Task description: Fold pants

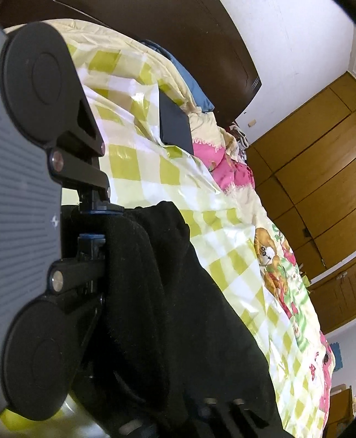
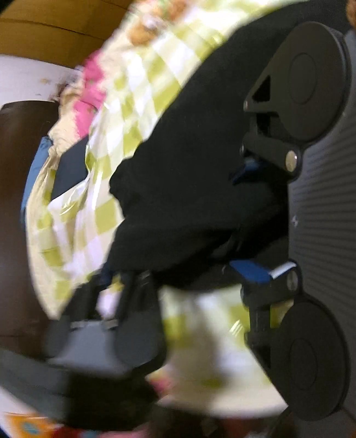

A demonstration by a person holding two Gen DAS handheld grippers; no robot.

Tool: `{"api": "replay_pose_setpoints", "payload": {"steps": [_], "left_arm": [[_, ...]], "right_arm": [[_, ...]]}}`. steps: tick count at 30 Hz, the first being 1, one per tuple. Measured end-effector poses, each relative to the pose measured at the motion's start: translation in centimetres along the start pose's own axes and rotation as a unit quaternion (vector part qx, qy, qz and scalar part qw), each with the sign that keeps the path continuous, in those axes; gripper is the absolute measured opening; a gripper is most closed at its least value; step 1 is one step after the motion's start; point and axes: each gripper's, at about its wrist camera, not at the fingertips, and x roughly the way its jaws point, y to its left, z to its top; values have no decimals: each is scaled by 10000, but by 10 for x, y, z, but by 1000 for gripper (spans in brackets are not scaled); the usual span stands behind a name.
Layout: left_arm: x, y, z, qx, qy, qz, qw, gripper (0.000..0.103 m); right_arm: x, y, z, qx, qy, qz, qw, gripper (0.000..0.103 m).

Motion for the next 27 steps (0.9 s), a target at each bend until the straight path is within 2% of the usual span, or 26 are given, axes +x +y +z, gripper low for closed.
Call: {"api": "replay_pose_setpoints", "payload": {"steps": [2, 4, 7, 9, 11, 13, 15, 18, 19, 23, 27], "left_arm": [[-1, 2, 0, 7, -50, 10, 10000, 31], [-3, 7, 1, -55, -133, 102, 9998, 31], [-7, 20, 1, -207, -225, 310, 9991, 31], [-6, 23, -4, -166, -220, 430, 9987, 31], [4, 19, -15, -120, 26, 334, 9994, 32], [15, 6, -30, 208, 298, 364, 9987, 33], [17, -6, -41, 570, 367, 503, 9964, 33], [7, -5, -40, 521, 366, 557, 9964, 33], [4, -2, -38, 463, 406, 597, 9963, 34], [-9, 6, -38, 323, 636, 889, 9935, 34], [-24, 15, -44, -91, 918, 1019, 9905, 34]], "right_arm": [[-5, -17, 10, 664, -12, 199, 9976, 11], [-19, -24, 24, 920, -217, 251, 9952, 11], [-39, -12, 44, 799, -574, 333, 9946, 11], [-30, -3, 45, 728, -514, 426, 9951, 11], [-1, 6, 35, 661, -151, 460, 9966, 16], [23, 6, 22, 999, 119, 548, 9934, 19], [24, 6, 18, 1184, 66, 603, 9911, 22], [-3, -5, 16, 1427, -348, 715, 9866, 35], [-12, -9, 14, 1479, -446, 681, 9856, 40], [-59, -40, -12, 2135, -855, 344, 9726, 43], [-119, -88, -79, 3240, -913, -740, 9387, 49]]}}
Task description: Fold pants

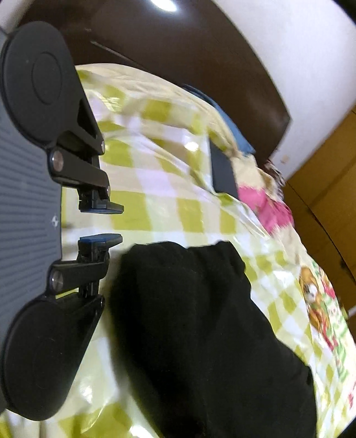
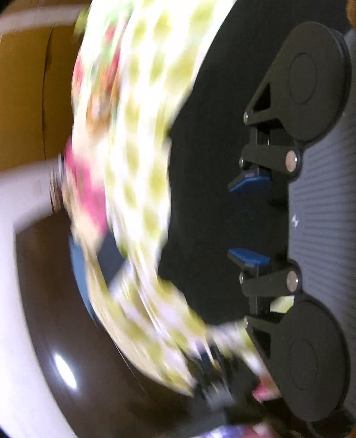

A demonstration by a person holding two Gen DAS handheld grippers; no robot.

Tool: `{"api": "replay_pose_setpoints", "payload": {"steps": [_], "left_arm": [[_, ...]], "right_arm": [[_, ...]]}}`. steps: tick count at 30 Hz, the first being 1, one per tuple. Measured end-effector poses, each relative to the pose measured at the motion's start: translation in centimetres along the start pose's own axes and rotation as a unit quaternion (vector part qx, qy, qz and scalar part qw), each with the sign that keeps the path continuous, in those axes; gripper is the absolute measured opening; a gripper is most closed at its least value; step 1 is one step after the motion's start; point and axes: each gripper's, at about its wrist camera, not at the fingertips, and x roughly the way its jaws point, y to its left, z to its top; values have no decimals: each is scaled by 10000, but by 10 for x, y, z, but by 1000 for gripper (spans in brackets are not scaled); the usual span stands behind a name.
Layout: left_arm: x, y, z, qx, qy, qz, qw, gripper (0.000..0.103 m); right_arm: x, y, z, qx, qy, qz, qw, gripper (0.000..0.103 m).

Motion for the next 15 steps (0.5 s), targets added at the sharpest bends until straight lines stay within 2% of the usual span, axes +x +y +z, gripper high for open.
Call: {"api": "replay_pose_setpoints", "payload": {"steps": [2, 4, 7, 10, 11, 15], "left_arm": [[-14, -3, 3, -71, -30, 49, 10000, 34], [-29, -13, 14, -2, -176, 55, 9998, 34], [-54, -40, 45, 115, -553, -179, 9982, 34], [-74, -78, 82, 232, -955, -658, 9930, 35], [-81, -96, 98, 244, -1078, -924, 9896, 35], [-105, -159, 145, 349, -1407, -1882, 9714, 35]], "right_arm": [[-34, -49, -11, 475, -121, -780, 9957, 49], [-70, -94, -22, 976, -275, -1515, 9832, 49], [-121, -159, -44, 2070, -571, -2288, 9495, 51], [-159, -207, -69, 3004, -1045, -2594, 9119, 51], [-170, -222, -77, 3262, -1222, -2632, 8997, 51], [-196, -253, -91, 3611, -1677, -2920, 8696, 52]]}}
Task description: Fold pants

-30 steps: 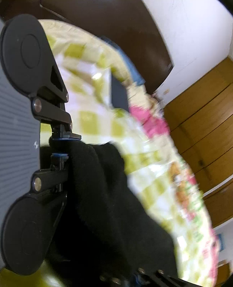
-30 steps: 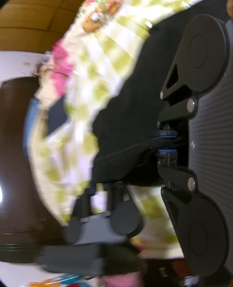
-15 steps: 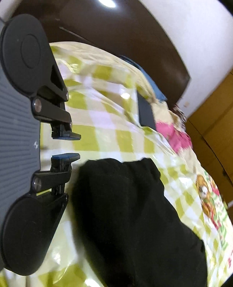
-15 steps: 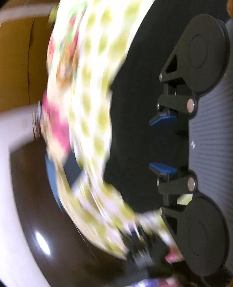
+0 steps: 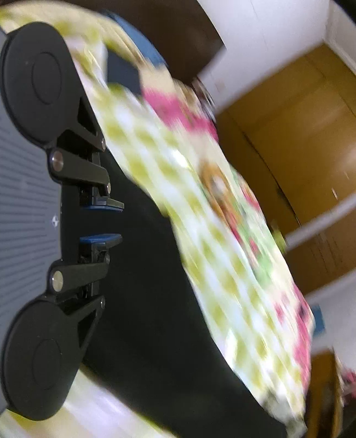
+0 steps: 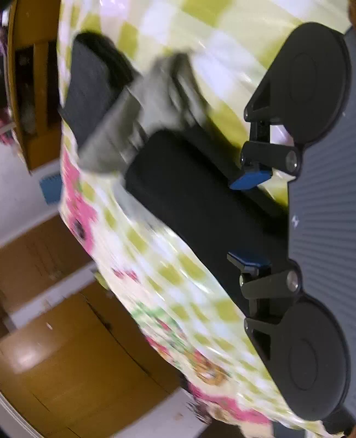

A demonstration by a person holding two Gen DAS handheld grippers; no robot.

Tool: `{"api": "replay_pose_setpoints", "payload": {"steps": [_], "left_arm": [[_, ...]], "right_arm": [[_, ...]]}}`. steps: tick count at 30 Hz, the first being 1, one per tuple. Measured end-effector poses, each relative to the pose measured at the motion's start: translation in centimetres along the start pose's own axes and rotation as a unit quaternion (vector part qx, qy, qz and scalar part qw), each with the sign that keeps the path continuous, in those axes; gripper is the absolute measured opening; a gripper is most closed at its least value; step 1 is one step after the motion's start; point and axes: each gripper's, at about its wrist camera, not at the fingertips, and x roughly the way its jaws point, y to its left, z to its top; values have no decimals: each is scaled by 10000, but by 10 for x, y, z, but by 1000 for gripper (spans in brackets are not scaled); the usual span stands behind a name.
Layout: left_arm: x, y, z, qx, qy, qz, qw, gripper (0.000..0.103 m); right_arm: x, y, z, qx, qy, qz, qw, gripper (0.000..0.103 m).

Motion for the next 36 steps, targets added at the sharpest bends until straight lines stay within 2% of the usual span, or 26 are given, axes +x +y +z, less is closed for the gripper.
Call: {"api": "replay_pose_setpoints", "payload": {"steps": [2, 7, 9, 11, 13, 16, 20, 22, 24, 25, 27, 30, 32, 36], "left_arm": [[8, -40, 23, 197, -199, -462, 9985, 35], [14, -121, 64, 710, -487, -1286, 9880, 35], [13, -140, 72, 851, -563, -1412, 9847, 35], [15, -151, 82, 884, -590, -1514, 9828, 36], [17, -156, 86, 875, -587, -1562, 9821, 36], [17, -159, 88, 937, -587, -1541, 9818, 37], [18, -160, 85, 948, -524, -1539, 9821, 40], [20, -160, 83, 947, -472, -1564, 9820, 40], [23, -164, 81, 975, -410, -1605, 9814, 40], [23, -166, 79, 1012, -392, -1591, 9813, 40], [24, -168, 77, 1078, -362, -1565, 9811, 40], [28, -168, 75, 1089, -302, -1627, 9802, 40], [31, -170, 76, 1122, -306, -1592, 9804, 40], [29, -172, 78, 1042, -349, -1589, 9812, 41]], "right_arm": [[5, -20, 11, 362, -29, 70, 9993, 58], [31, -37, 23, 679, 45, 150, 9976, 57], [40, -45, 26, 853, 116, 305, 9958, 48], [41, -55, 26, 1210, 310, 572, 9905, 14], [35, -58, 27, 1282, 318, 851, 9876, 8], [14, -57, 30, 1331, 258, 1300, 9822, 6], [-10, -69, 32, 1430, 96, 1389, 9799, 3], [0, -75, 30, 1284, 231, 1149, 9848, 4], [19, -77, 26, 1078, 548, 797, 9895, 10], [22, -78, 25, 1053, 644, 739, 9896, 11], [14, -79, 22, 1148, 624, 794, 9882, 11], [5, -87, 17, 1355, 638, 796, 9855, 22], [10, -90, 18, 1482, 618, 831, 9835, 24], [17, -97, 10, 2040, 712, 905, 9722, 32]]}}
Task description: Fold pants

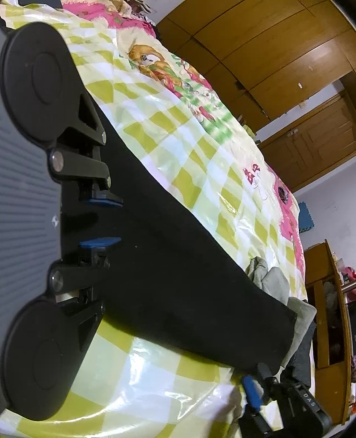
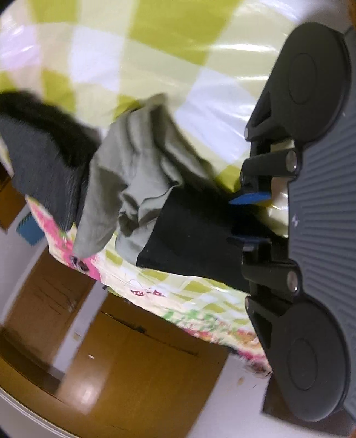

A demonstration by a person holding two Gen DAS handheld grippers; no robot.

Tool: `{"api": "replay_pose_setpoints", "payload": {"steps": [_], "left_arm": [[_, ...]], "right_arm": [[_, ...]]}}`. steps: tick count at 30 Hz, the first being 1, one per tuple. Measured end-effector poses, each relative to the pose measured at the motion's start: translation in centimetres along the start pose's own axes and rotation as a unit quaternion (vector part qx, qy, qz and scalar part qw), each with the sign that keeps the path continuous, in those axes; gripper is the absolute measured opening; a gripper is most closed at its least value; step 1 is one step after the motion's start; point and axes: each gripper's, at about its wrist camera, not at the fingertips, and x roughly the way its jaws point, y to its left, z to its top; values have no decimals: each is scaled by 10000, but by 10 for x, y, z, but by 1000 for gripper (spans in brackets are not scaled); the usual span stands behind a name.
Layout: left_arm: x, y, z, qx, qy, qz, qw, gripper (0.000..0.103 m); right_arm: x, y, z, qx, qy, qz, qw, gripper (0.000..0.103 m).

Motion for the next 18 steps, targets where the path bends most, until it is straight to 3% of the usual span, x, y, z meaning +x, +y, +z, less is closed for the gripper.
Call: {"api": "replay_pose_setpoints", "payload": {"steps": [4, 7, 15, 16, 18], "left_arm": [[6, -3, 0, -16, 42, -11, 10000, 41], [10, -4, -2, -88, 105, -34, 9999, 41], [22, -5, 1, -137, 310, -118, 9994, 42], [24, -5, 2, -145, 369, -134, 9991, 42], [27, -3, 3, -235, 456, -176, 9985, 42]], "right_arm": [[7, -1, -9, 170, 8, 195, 9997, 36], [20, -1, -9, 395, -49, 387, 9985, 46], [49, 9, -10, 256, -89, 661, 9974, 48], [49, 7, -9, 304, -80, 698, 9971, 46], [44, 7, -9, 371, -49, 814, 9960, 28]]}}
